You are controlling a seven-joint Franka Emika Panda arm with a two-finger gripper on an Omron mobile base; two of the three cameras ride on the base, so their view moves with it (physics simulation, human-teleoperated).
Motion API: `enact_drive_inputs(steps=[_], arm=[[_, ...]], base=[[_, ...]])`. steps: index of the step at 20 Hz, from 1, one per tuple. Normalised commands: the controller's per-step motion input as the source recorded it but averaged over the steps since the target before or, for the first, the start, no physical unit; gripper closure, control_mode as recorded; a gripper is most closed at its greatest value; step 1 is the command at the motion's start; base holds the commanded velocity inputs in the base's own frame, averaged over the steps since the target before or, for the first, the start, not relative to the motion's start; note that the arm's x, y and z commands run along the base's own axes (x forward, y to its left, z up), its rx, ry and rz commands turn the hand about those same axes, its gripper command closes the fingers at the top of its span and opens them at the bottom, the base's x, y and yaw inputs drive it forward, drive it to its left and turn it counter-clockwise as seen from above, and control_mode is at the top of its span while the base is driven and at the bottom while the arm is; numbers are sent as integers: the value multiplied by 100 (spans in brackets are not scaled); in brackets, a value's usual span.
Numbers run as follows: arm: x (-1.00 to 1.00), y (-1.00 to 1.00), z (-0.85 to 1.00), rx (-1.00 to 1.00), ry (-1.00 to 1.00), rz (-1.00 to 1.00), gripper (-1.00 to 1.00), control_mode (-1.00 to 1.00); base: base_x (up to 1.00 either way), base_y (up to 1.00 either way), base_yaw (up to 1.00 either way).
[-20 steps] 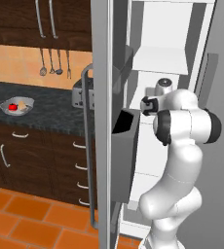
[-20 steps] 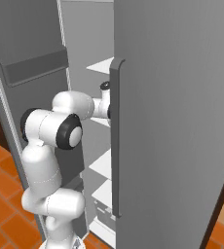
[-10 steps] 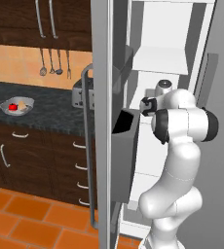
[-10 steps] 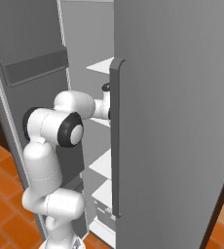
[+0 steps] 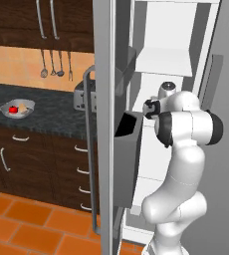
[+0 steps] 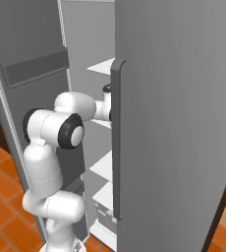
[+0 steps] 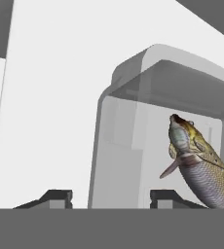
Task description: Take the meat container that has the fish and place it on the second highest rack of the freezer. Then take the vegetable container that has the tomato and squash and place it on the highest rack of the freezer.
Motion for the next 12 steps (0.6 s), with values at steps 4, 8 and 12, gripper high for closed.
enact_drive_inputs(steps=[4, 8, 12], arm=[[0, 0, 0, 0, 0, 0, -100, -100], [-4, 0, 4, 0, -2, 0, -100, -100], [-4, 0, 24, 3, -15, 0, -100, -100]], base=[[0, 0, 0], [0, 0, 0], [0, 0, 0]])
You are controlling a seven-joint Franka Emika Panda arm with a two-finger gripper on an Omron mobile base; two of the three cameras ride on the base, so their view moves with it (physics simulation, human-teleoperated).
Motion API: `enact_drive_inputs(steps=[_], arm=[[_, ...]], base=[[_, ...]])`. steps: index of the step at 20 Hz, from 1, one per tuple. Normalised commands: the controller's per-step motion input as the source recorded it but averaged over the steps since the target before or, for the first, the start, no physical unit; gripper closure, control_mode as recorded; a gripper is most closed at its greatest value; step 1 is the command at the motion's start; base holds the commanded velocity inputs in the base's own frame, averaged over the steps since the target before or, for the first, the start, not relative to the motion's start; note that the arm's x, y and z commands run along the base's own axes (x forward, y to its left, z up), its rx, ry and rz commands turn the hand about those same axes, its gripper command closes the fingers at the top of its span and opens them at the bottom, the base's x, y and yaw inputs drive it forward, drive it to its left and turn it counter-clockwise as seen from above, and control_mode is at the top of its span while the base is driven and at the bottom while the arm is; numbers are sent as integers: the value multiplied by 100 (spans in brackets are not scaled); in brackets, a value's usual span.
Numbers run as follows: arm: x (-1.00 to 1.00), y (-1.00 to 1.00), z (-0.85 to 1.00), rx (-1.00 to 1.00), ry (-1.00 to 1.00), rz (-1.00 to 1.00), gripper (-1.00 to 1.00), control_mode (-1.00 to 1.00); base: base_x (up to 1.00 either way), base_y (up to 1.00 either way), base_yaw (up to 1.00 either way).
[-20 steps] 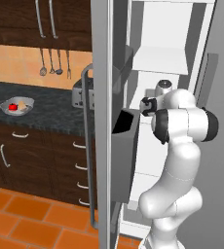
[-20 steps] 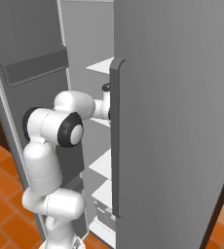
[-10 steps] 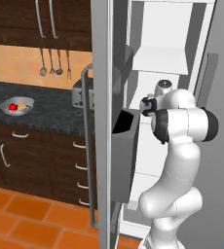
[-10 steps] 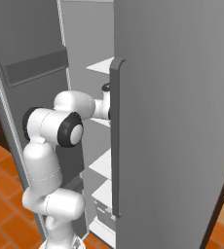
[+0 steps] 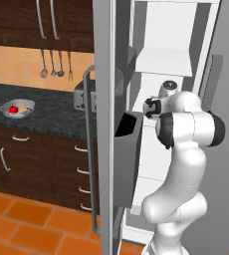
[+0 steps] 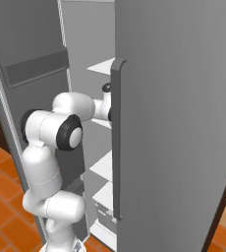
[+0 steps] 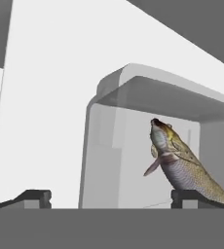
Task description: Take the meat container that has the fish and place it on the second highest rack of the freezer. Then take the vegetable container that has the tomato and squash and place it on the highest rack of the freezer.
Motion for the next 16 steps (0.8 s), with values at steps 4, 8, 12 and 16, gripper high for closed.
enact_drive_inputs(steps=[4, 8, 12, 16], arm=[[-4, 0, 51, 1, 4, 0, -100, -100], [-22, 0, 47, 0, 0, 0, -100, -100], [-45, 3, 0, -1, 0, 0, -100, -100], [-30, 9, -14, -2, -16, 0, -100, -100]], base=[[0, 0, 0], [0, 0, 0], [0, 0, 0], [0, 0, 0]])
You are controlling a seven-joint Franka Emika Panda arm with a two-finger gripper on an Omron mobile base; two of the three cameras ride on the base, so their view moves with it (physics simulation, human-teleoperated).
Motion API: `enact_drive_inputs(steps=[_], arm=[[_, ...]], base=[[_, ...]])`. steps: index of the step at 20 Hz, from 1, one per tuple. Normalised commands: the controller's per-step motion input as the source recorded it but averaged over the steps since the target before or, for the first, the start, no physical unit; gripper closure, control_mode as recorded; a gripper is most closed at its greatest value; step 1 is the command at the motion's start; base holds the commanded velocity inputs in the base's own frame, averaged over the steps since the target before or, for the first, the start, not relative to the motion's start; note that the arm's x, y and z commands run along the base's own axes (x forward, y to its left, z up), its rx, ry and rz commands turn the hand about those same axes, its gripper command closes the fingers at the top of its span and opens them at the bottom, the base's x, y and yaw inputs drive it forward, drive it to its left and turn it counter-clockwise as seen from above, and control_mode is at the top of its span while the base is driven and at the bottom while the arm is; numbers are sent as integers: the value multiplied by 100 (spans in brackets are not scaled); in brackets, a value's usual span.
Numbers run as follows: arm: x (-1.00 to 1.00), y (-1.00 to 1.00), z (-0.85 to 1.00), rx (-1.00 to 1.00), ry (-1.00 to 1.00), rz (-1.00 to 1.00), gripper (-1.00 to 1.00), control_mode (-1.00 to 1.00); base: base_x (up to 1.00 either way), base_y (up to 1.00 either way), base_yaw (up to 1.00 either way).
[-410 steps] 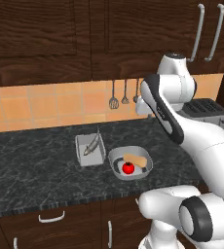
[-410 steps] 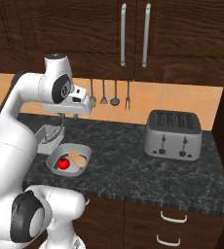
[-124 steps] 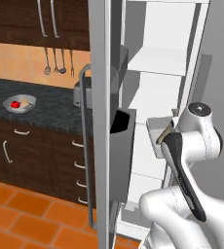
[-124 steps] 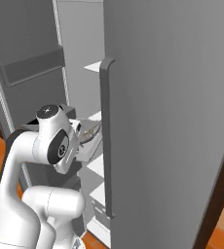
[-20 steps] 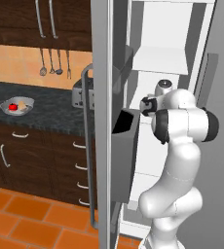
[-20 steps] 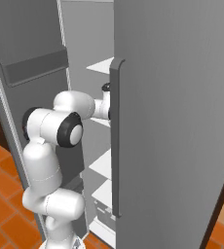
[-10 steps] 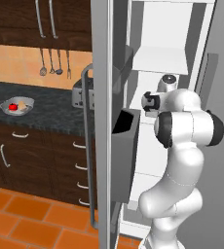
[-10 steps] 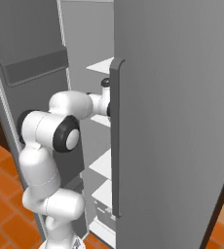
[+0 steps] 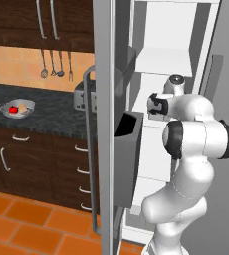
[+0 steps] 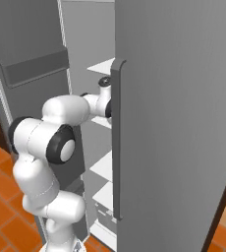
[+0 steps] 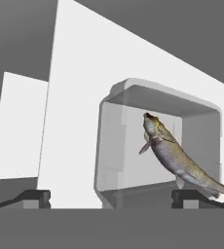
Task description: Take the meat container that has the fish and place it on the second highest rack of the freezer. Then take the vegetable container that has the tomato and squash and place it on the highest rack of the freezer.
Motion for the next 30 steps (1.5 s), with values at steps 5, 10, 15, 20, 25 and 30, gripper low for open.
enact_drive_inputs(steps=[5, 10, 15, 20, 25, 30], arm=[[-32, 19, 35, 0, -12, 0, -100, -100], [-35, 32, 40, 0, 2, 0, -100, -100], [-67, 24, 28, 0, 8, 3, -100, -100], [-96, 13, 4, 0, 3, 4, -100, -100], [-67, 8, 0, 0, 3, 6, -100, -100], [-53, 1, 0, 0, 10, 5, -100, -100]], base=[[0, 0, 0], [0, 0, 0], [0, 0, 0], [0, 0, 0], [0, 0, 0], [0, 0, 0]])
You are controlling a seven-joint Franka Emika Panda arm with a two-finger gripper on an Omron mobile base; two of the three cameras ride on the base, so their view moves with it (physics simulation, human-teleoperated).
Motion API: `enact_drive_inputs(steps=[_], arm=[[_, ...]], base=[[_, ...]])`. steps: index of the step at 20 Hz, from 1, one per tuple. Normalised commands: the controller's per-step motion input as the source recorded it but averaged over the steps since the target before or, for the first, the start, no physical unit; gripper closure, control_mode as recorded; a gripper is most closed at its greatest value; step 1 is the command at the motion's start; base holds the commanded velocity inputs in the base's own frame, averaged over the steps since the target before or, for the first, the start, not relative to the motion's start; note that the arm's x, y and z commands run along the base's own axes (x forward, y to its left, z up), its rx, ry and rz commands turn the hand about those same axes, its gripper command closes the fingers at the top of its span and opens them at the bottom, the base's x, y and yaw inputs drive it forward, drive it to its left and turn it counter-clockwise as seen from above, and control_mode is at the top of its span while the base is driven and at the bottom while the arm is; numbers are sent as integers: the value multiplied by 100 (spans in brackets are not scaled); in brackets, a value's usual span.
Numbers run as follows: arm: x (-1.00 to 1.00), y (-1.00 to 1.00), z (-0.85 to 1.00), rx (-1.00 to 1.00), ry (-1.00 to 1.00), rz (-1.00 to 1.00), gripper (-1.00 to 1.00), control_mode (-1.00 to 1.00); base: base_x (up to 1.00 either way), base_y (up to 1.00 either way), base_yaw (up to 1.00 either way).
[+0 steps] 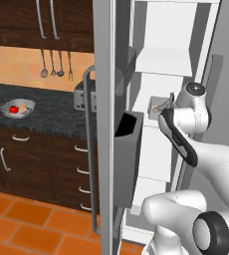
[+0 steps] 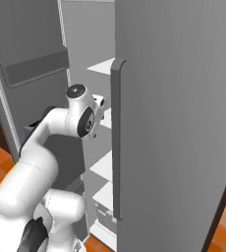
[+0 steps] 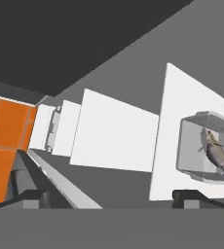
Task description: Take the meat container that has the fish and place it on the second highest rack of the freezer. Then take the vegetable container that has the tomato and squash and place it on the highest rack of the freezer.
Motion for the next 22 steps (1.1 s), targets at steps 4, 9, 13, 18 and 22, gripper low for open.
enact_drive_inputs(steps=[4, 9, 13, 18, 22], arm=[[-35, 22, 0, 0, 2, 8, -100, -100], [-29, 35, 0, 0, 2, 6, -100, -100], [-44, 18, 0, 0, 1, 0, -100, -100], [-29, 0, 12, 0, 0, -7, -100, -100], [-16, 0, 8, 0, 0, -7, -100, -100]], base=[[0, 0, 0], [0, 0, 0], [0, 0, 0], [0, 0, 0], [0, 0, 0]])
